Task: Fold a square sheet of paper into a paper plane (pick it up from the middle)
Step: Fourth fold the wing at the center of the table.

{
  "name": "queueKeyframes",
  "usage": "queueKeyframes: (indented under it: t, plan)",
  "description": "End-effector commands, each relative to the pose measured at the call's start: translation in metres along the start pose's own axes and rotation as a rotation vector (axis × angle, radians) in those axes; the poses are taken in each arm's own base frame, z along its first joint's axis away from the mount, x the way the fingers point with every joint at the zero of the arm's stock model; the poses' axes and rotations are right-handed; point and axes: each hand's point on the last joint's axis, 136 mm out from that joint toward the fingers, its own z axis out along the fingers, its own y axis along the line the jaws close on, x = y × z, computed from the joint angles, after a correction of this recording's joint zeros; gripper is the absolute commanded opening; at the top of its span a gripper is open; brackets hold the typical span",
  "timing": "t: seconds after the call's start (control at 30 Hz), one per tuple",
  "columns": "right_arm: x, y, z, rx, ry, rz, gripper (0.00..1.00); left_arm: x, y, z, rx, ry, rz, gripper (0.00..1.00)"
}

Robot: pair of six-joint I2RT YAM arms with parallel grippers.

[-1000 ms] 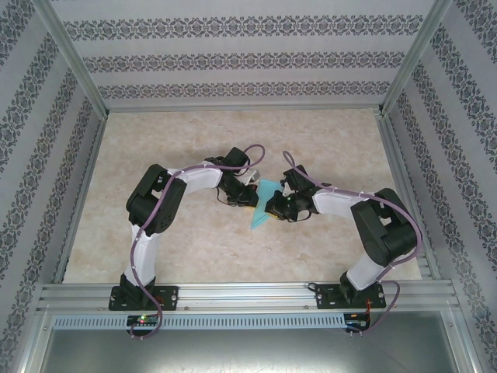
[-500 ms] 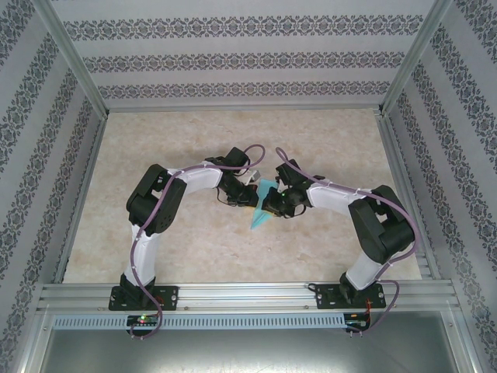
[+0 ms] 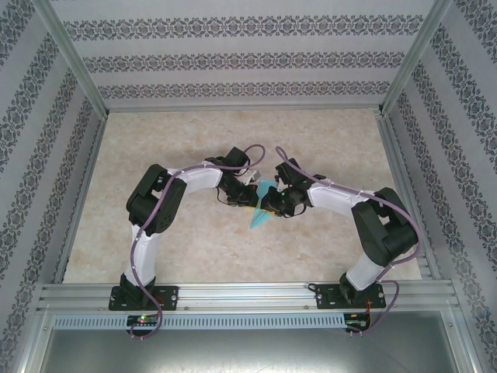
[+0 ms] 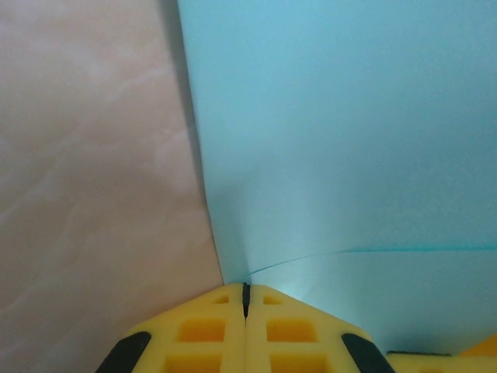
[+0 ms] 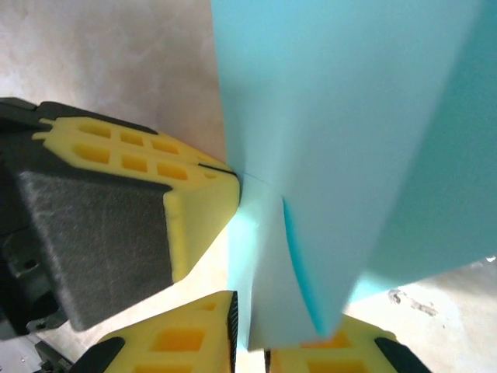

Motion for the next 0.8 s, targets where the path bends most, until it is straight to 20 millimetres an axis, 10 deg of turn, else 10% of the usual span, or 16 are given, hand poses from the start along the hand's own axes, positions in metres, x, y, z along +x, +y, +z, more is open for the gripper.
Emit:
queueKeyframes:
  t: [0.0, 0.77]
  plan:
    - [0.001, 0.002, -0.008, -0.006, -0.018, -0.01, 0.18, 0.027, 0.033, 0.021, -0.113, 0.099, -0.036, 0.07]
    - [-0.01, 0.008, 0.012, -0.044, 0.021, 0.003, 0.1, 0.029, 0.033, 0.021, -0.111, 0.104, -0.034, 0.07]
